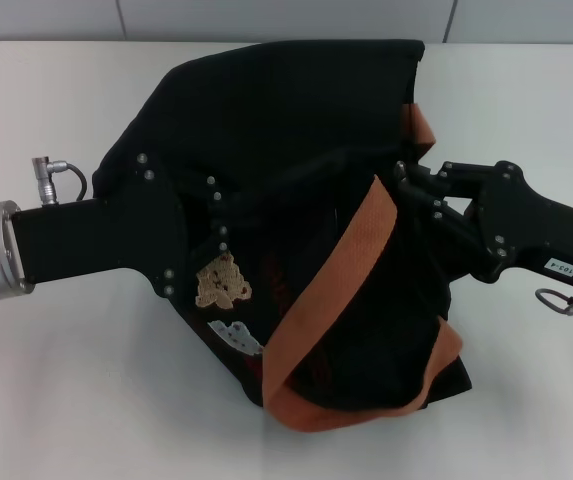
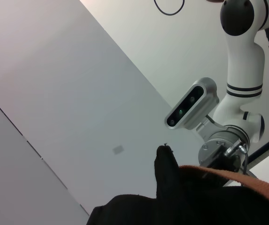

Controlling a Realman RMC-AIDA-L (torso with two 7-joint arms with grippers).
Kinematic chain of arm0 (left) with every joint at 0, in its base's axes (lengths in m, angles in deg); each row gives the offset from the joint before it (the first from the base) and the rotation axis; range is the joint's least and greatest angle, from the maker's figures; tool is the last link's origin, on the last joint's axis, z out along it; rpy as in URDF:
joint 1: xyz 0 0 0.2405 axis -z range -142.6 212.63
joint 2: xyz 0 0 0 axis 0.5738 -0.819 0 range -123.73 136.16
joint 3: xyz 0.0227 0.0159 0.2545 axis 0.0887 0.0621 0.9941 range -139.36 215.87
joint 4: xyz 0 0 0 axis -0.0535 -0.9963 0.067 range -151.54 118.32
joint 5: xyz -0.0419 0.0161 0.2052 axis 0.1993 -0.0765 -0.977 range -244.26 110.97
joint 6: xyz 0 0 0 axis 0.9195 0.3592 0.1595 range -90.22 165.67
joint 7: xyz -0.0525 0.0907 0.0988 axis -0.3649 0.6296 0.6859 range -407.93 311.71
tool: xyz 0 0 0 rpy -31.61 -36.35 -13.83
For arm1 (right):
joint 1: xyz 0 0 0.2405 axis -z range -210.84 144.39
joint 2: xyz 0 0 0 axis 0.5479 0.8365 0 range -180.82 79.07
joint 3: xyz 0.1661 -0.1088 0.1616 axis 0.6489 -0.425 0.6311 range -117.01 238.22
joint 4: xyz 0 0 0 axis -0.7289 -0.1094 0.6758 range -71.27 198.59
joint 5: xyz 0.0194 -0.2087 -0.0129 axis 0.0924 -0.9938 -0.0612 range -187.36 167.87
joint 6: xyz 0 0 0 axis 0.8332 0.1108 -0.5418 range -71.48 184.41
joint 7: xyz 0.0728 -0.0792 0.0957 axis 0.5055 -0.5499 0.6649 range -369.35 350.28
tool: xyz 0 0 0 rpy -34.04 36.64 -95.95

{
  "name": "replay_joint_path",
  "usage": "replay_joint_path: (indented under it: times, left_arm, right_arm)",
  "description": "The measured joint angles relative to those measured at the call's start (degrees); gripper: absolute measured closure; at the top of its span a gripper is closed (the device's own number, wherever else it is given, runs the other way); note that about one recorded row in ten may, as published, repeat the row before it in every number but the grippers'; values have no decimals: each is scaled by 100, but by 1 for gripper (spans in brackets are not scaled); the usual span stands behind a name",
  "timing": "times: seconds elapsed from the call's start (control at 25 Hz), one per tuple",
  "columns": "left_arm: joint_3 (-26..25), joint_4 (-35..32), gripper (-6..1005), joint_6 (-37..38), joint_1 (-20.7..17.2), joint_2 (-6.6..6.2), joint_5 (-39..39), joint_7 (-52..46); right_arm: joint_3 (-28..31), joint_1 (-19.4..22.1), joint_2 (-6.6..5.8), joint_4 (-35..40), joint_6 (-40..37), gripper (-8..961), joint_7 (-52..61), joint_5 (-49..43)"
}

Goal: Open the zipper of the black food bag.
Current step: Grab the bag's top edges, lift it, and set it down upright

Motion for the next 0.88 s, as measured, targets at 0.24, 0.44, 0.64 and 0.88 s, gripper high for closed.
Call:
replay_joint_path:
  times: [0.24, 0.44, 0.64, 0.88]
  left_arm:
    - [61, 18, 925, 13, 0, 2, 2, 0]
    - [51, 65, 925, 14, 1, 2, -1, 30]
    - [53, 65, 925, 5, 1, 2, -3, 34]
    - [60, 65, 925, -23, 0, 2, -2, 35]
  right_arm:
    - [-4, 13, 9, -92, 13, 800, -106, 13]
    - [-4, 38, 6, -118, 6, 862, -151, 15]
    - [46, 64, 4, -135, -18, 889, -151, 23]
    - [47, 68, 0, -140, -24, 903, -140, 28]
